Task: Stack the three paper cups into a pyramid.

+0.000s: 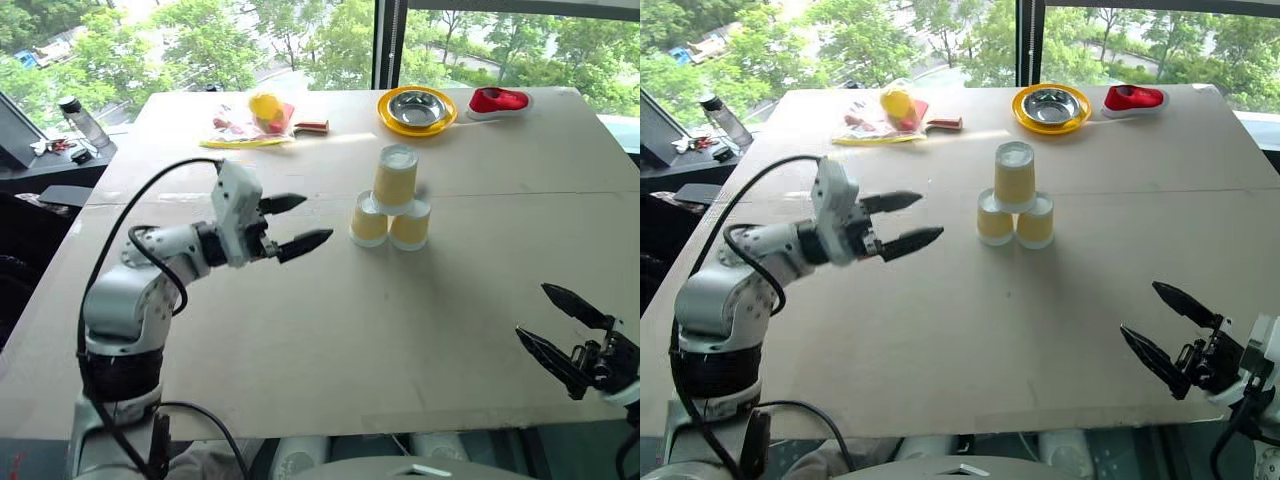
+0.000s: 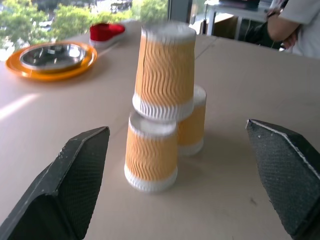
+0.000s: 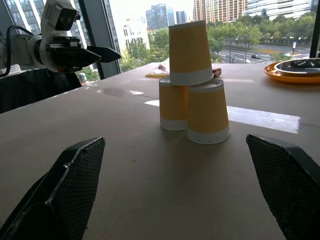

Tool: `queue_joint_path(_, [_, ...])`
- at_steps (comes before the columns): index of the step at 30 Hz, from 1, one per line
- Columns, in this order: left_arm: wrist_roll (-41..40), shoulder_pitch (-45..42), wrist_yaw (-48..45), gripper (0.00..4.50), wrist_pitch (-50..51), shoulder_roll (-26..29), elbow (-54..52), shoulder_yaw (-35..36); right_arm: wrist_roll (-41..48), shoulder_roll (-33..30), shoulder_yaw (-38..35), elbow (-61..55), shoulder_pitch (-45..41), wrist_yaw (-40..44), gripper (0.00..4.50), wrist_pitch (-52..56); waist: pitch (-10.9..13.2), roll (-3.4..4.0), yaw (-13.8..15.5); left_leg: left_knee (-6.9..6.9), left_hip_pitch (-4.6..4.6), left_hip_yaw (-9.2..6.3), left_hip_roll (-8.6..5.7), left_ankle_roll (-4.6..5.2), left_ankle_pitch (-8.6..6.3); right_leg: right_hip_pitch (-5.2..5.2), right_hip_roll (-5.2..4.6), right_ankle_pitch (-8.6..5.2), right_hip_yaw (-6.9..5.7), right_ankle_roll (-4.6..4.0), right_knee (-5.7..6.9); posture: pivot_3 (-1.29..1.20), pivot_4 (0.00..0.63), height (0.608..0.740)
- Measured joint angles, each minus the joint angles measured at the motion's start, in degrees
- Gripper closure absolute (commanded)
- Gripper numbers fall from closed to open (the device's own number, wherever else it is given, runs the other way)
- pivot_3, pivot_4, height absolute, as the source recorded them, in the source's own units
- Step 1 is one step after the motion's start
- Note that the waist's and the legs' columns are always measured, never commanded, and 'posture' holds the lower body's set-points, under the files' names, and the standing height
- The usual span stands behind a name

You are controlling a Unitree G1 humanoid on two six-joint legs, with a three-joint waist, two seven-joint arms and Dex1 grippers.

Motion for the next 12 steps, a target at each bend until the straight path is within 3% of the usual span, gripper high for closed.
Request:
queue_joint_path(2, [1.27,10.26,2.87,0.03,-1.20,-1.29,-4.20,1.42,-2.60,-0.47,0.67,3.14,-0.77,1.25,0.00,-1.11,-0.04,0.11,0.15,-0.06,0.38,0.13,-0.03,0.01,-0.01,0.42,-0.12,0.00,0.06,-0.01,-0.19,0.00,0.150,0.740])
queue_joint_path(4, [5.48,21.46,7.72,0.03,-7.13,-6.42,-5.35,0.92,-7.86,-1.19,1.81,8.70,-2.64,1.28,0.00,-3.29,-0.03,-0.05,0.37,-0.16,0.64,0.17,-0.10,0.03,-0.04,0.69,-0.54,-0.01,0.14,-0.03,-0.30,0.00,0.150,0.740])
queue_joint_path(7, [9.81,28.78,11.07,0.03,-12.51,-8.86,-5.23,-2.04,-12.82,-1.42,3.19,13.48,-4.70,0.82,0.00,-5.62,-0.01,-0.11,0.90,-0.16,0.63,0.10,-0.13,0.03,-0.04,0.68,-0.57,-0.01,0.11,-0.05,-0.27,0.00,0.150,0.740])
queue_joint_path(12, [11.92,32.94,12.89,0.03,-18.31,-10.72,-5.41,-4.09,-16.57,-1.50,4.23,17.10,-8.12,-1.15,0.00,-7.26,-0.09,0.03,1.41,-0.19,0.66,0.19,-0.12,0.03,-0.04,0.69,-0.59,-0.01,0.16,-0.09,-0.29,0.00,0.150,0.740])
